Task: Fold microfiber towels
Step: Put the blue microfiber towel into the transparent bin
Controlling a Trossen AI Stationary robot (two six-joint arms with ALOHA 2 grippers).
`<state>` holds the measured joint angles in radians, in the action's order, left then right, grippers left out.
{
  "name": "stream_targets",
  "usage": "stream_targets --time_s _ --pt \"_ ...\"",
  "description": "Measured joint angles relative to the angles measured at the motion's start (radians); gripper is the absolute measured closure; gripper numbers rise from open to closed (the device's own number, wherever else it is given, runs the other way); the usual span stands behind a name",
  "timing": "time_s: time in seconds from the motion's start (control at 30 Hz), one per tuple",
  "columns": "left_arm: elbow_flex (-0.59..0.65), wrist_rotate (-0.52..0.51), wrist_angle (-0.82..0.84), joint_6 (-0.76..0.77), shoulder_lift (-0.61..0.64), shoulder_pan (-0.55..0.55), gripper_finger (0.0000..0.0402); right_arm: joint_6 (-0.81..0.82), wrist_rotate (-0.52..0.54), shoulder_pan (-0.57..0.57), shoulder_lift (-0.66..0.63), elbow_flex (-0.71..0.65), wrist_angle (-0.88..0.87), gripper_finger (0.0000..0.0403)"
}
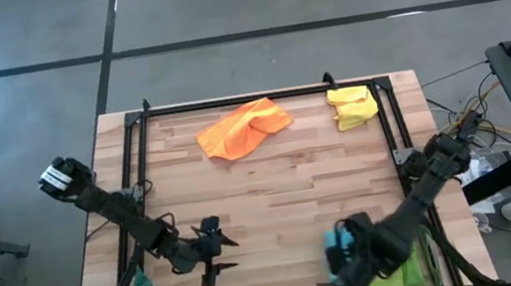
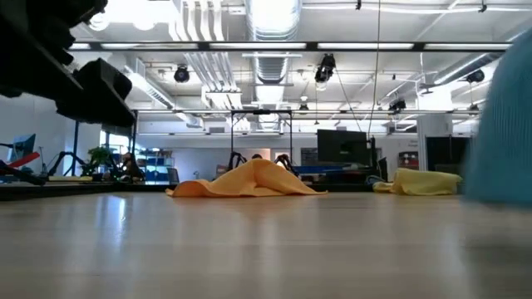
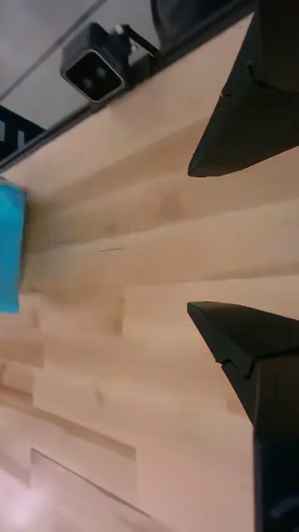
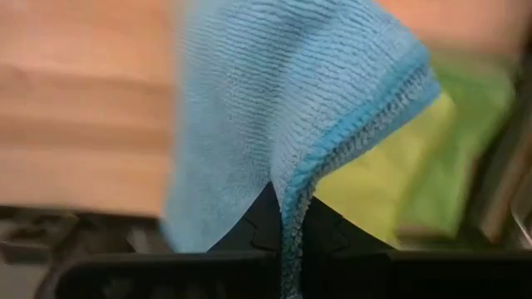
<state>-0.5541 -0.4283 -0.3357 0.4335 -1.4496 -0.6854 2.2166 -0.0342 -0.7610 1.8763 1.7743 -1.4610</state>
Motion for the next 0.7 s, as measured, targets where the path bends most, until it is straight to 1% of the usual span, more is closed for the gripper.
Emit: stream_targets --time_s 0.13,0.2,0.27,0.47,0.63,0.7 --pt "-0.022 -0.001 0.0 -0.005 0.007 -0.004 0.0159 0.115 -0.086 -0.088 0.0 -0.02 0.004 0.0394" --pt "-0.036 0.0 0.001 -0.023 0.007 -0.004 0.0159 0.133 -0.13 -0.119 0.0 -0.038 0.002 0.0394" --pt "-0.049 0.0 0.001 -0.029 0.007 -0.004 0.0159 0.137 -0.145 -0.139 0.0 -0.064 -0.002 0.0394" --pt "-0.069 0.0 0.001 -0.023 0.008 -0.004 0.0159 0.124 -0.156 -0.152 0.0 -0.173 0.0 0.0394" --pt "-0.071 0.002 0.002 -0.022 0.008 -0.004 0.0159 0.117 -0.233 -0.161 0.0 -0.26 0.011 0.0394" --pt "-0.071 0.003 0.001 -0.022 0.008 -0.004 0.0159 0.116 -0.235 -0.164 0.0 -0.289 0.028 0.0394"
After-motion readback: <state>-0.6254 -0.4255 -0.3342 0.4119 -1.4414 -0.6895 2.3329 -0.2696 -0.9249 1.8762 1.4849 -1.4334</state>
